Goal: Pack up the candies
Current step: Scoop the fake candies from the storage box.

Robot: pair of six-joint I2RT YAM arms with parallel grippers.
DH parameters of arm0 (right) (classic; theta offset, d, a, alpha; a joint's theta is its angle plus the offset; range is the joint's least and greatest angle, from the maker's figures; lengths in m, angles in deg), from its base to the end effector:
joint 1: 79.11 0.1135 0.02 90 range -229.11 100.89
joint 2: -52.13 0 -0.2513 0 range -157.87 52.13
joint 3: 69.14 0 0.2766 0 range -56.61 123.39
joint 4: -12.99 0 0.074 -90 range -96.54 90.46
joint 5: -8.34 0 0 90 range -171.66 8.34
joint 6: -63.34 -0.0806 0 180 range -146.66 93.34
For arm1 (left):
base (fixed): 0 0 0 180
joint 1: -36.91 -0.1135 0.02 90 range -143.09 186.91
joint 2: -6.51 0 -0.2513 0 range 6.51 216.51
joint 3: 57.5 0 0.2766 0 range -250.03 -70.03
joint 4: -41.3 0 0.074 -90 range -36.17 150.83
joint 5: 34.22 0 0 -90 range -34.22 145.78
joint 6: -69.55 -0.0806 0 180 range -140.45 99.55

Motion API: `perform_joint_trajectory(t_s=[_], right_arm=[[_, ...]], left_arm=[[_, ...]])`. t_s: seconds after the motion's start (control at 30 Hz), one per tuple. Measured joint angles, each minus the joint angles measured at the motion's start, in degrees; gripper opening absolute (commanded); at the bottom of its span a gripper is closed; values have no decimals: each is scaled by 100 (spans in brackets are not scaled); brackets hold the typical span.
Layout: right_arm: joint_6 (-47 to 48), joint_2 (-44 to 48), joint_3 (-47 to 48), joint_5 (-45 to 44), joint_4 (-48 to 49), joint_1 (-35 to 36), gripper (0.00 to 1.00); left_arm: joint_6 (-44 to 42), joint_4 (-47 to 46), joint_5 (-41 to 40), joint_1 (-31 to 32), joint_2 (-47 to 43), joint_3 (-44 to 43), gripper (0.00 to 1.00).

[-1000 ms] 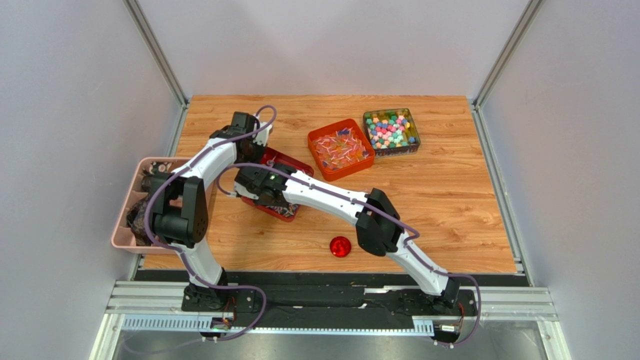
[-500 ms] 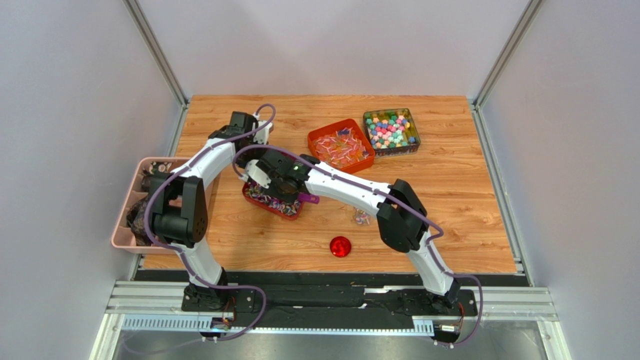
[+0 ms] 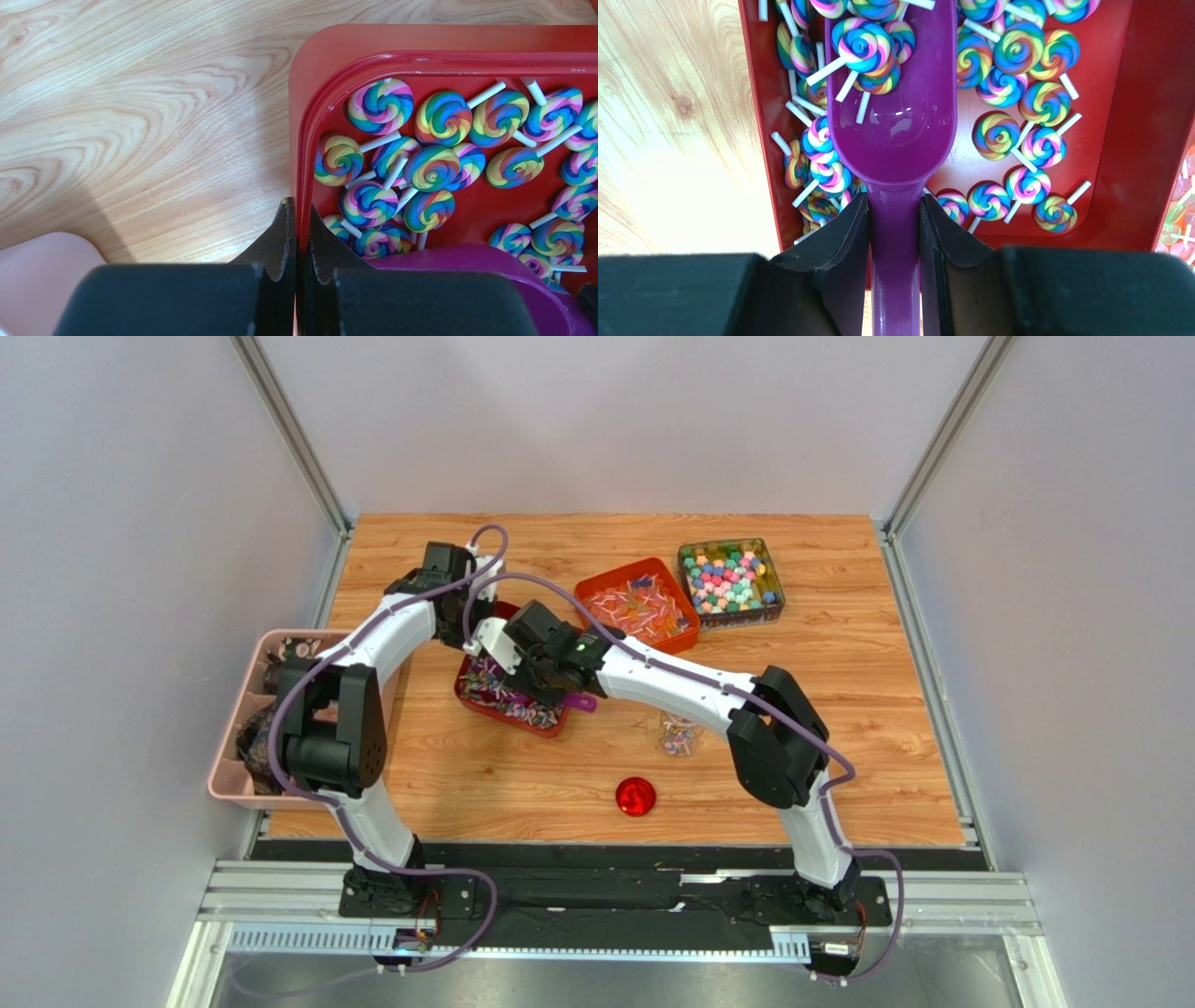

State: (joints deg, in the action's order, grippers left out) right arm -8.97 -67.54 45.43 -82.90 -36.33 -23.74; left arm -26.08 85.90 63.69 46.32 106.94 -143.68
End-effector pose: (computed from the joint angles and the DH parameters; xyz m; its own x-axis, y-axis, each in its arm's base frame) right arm 0.2912 0.4185 0.1815 -0.1925 -0.8134 -0.5490 -0.9174 0.3478 -0.1936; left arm 0.4058 -0.0785 0.1609 -0.8175 0.2340 -0.5263 0.3139 0.9471 -0.0665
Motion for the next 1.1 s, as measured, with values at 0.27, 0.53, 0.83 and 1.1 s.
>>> perform_joint_trajectory(t_s=[0.27, 0.53, 0.83, 1.1], right_arm=[[13, 356, -387, 358, 321, -173, 0], [55, 575, -581, 553, 426, -415, 0], [190, 769, -861, 610, 627, -457, 0], [306, 997, -1001, 605, 619, -487, 0]], left_arm=[[66, 55, 214, -85, 2, 0, 0], [61, 223, 396, -212, 63, -7, 0], [13, 391, 511, -310, 286, -199, 0], [-50, 461, 767, -435, 671, -476, 0]])
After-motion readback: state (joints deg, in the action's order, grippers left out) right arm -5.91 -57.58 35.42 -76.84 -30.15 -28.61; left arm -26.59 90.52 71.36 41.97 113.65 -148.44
